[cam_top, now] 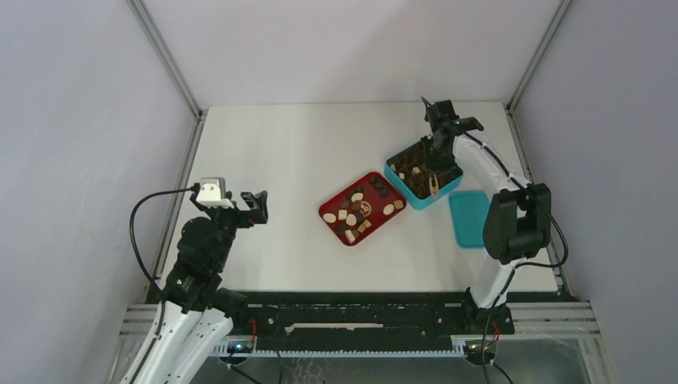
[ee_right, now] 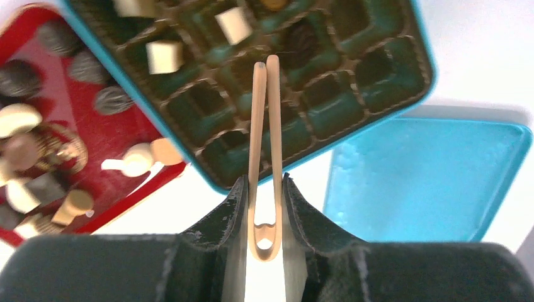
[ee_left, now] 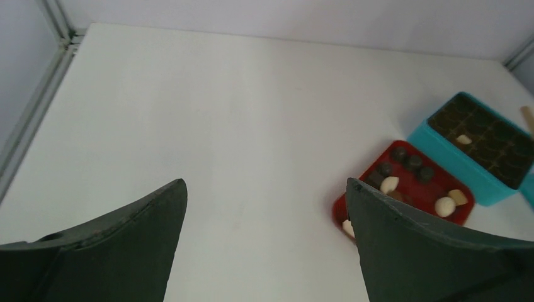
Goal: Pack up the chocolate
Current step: Place the fake chocolate in the packing box, then adjust the clamp.
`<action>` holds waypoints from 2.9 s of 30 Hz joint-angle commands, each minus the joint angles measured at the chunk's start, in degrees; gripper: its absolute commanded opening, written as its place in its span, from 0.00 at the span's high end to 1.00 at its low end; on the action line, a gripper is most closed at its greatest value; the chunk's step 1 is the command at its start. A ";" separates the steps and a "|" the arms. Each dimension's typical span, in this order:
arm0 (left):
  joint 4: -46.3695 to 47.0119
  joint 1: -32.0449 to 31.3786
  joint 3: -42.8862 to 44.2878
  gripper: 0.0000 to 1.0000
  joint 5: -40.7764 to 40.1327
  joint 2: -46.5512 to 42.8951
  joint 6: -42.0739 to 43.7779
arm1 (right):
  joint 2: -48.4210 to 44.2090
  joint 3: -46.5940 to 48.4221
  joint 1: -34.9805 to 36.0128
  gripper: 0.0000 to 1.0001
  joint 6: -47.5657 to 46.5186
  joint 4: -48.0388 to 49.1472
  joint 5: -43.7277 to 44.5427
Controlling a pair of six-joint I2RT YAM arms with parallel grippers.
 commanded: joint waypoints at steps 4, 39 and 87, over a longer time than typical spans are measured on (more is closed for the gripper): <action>3.75 0.57 3.79 0.00 7.70 1.33 -8.55 | -6.95 -3.07 6.54 0.78 1.66 5.33 -4.59; 38.80 -9.47 12.46 0.17 26.19 48.25 -42.02 | -17.33 -13.82 30.46 0.78 1.45 23.20 -10.92; 54.96 -13.70 2.96 0.92 22.36 54.85 -75.77 | -32.15 -33.54 36.72 0.54 -4.42 46.98 0.33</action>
